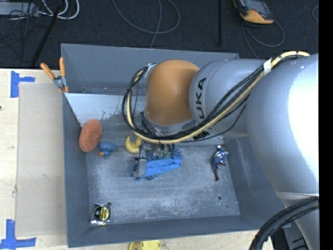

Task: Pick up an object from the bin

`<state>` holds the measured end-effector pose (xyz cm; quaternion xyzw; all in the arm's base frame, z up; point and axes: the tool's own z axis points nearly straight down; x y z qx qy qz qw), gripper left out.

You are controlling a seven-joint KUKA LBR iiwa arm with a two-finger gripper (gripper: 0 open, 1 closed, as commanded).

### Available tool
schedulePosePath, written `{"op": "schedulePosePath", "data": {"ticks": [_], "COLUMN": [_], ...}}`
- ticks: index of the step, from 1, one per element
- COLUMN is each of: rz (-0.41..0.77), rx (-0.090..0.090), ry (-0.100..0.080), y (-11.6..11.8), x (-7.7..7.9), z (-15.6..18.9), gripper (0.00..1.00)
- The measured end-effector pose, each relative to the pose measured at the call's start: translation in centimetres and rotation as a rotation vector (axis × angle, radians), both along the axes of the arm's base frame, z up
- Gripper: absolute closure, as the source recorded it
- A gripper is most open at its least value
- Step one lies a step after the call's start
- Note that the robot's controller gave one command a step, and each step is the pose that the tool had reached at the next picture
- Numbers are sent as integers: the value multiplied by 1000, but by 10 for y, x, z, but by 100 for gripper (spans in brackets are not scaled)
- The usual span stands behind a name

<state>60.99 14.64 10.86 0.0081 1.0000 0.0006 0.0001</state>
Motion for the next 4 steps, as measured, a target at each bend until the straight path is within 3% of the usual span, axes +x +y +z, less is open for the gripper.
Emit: {"op": "schedulePosePath", "data": {"ticks": [1,2,4], "rz": [-117,-82,-85], "rx": [-1,-1,-1], "ry": [0,-1,0], "y": [-32,-67,-67], "x": [1,-8,-8], "z": [-31,-24,-24], "gripper": [0,100,100]}}
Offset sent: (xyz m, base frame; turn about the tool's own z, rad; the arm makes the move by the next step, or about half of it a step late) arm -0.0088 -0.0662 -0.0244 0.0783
